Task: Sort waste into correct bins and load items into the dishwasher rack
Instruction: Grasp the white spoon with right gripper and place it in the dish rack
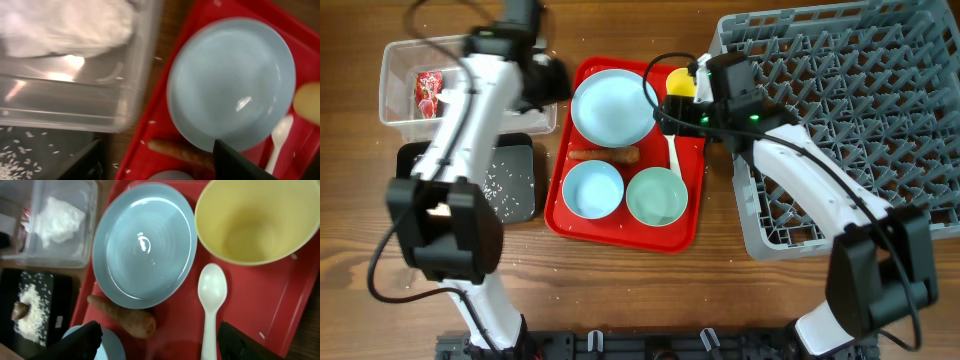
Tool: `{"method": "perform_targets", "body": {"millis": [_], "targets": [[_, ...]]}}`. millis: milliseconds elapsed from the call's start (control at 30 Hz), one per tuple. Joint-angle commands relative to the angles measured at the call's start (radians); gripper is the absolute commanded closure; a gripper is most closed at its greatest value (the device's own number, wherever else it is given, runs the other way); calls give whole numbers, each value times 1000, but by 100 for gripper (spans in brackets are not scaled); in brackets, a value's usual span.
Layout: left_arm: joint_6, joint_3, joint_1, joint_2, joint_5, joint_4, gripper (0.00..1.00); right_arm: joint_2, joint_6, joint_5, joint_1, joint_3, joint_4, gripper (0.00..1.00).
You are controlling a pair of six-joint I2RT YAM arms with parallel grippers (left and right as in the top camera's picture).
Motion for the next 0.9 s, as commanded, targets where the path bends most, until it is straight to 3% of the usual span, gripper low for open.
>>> {"method": "perform_targets", "body": {"millis": [0,100,267,467,600,733,867], "targets": [[-65,6,147,2,107,6,31,54,-14,106,21,13,7,28],[-65,6,175,2,106,3,29,58,-48,177,22,13,-1,37],[-65,6,174,2,106,7,27,150,-175,180,69,13,-52,41],[-65,6,168,2,106,6,26,290,-193,322,135,13,-34,44],[-65,6,167,2,106,6,26,319,-152,408,134,12,-55,56],[-65,6,167,2,106,6,25,316,-140,393,134,13,-104,96],[-64,6,167,2,106,6,23,227,-140,338,132,41,-177,96]]}}
